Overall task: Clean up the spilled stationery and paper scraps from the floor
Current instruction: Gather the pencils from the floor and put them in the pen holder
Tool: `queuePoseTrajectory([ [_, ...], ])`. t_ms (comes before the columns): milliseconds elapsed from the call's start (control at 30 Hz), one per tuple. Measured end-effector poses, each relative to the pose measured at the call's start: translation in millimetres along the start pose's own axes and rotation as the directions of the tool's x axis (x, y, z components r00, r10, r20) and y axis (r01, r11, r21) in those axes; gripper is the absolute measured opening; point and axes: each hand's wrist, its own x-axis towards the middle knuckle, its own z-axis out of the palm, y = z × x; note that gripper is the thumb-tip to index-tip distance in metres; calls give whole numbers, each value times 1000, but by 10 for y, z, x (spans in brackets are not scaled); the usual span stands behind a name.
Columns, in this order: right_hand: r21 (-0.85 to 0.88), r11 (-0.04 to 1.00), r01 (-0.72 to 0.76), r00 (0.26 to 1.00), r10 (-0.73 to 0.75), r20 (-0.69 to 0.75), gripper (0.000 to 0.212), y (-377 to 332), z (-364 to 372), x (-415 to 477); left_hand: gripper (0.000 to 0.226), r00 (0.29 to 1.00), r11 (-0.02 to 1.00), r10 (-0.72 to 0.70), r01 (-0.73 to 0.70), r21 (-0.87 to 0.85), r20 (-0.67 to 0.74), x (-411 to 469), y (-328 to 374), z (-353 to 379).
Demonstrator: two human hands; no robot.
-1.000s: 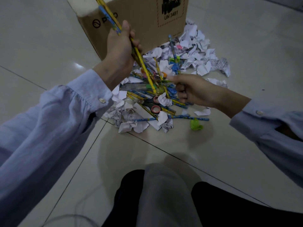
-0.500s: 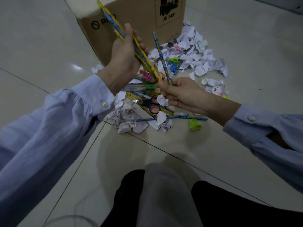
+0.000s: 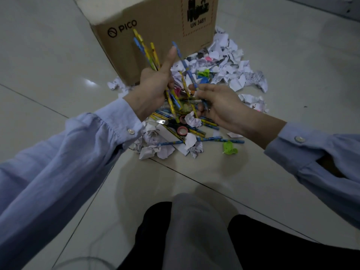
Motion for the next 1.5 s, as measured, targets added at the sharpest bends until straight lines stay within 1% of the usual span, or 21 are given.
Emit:
queuePoseTrajectory([
  [100, -16, 999, 42, 999, -42, -2, 14, -3, 17, -3, 55, 1000, 1000, 28, -28, 8, 12, 23, -41, -1],
  [267, -73, 996, 60, 997, -56, 50, 10, 30, 38, -7, 32, 997, 996, 82, -82, 33, 0, 89, -75, -23],
  [300, -69, 996, 47, 997, -43, 59, 7, 31, 41, -4, 29, 996, 996, 84, -84, 35, 12, 91, -78, -30],
  [367, -91, 996, 19, 998, -13, 60, 14, 38, 17, 24, 33, 997, 997, 78, -79, 20, 17, 102, -94, -54],
  [433, -234, 972, 22, 1000, -17, 21, 18, 59, -51, 98, 37, 997, 998, 66, -66, 3, 29, 114, -115, -99],
  [467, -340, 940, 30, 999, -37, -16, 16, 78, -104, 145, 38, 997, 998, 57, -56, -18, 57, 119, -127, -126],
  [533, -535, 844, 40, 990, -108, -96, 8, 120, -219, 261, 39, 990, 997, 34, -24, -71, 134, 129, -145, -192],
  [600, -696, 715, 62, 970, -206, -126, 14, 158, -337, 366, 38, 981, 997, 1, 13, -71, 196, 111, -156, -254],
  [700, -887, 451, 100, 942, -330, -62, 30, 195, -502, 498, 35, 981, 997, -21, 6, 80, 192, 94, -209, -350],
  [800, -967, 214, 138, 933, -355, 55, 36, 246, -629, 624, 36, 979, 954, -19, -44, 298, 203, 82, -291, -442],
  [900, -979, 55, 197, 918, -360, 165, 32, 287, -637, 722, 38, 956, 850, -14, -144, 507, 295, 15, -338, -532],
  [967, -977, -7, 214, 914, -352, 202, 27, 297, -587, 755, 36, 907, 749, -25, -261, 609, 420, -37, -359, -589],
  [1033, -977, -40, 210, 913, -349, 211, 21, 306, -540, 776, 27, 847, 625, -67, -377, 684, 528, -90, -414, -605],
  [1100, -975, -20, 220, 914, -346, 213, 18, 295, -509, 795, 23, 821, 480, -114, -447, 755, 559, -155, -507, -590],
  [1167, -966, 46, 253, 918, -328, 224, 14, 271, -491, 821, 28, 803, 331, -126, -519, 788, 582, -217, -619, -557],
  [1233, -961, 138, 239, 923, -338, 181, 8, 222, -452, 838, 30, 800, 225, -105, -560, 797, 591, -250, -705, -539],
  [1267, -956, 198, 219, 928, -344, 141, 8, 193, -423, 839, 29, 802, 190, -86, -570, 800, 592, -256, -727, -534],
  [1333, -925, 334, 182, 944, -323, 69, 22, 143, -339, 815, 26, 801, 131, -44, -587, 799, 597, -250, -754, -527],
  [1400, -886, 435, 160, 962, -270, 42, 33, 92, -247, 789, 24, 793, 92, -19, -605, 791, 609, -245, -766, -517],
  [1433, -876, 454, 162, 968, -248, 51, 33, 76, -208, 795, 23, 786, 90, -16, -614, 784, 618, -241, -768, -516],
  [1500, -875, 449, 179, 971, -221, 86, 35, 66, -146, 825, 23, 774, 98, -30, -628, 772, 633, -226, -758, -537],
])
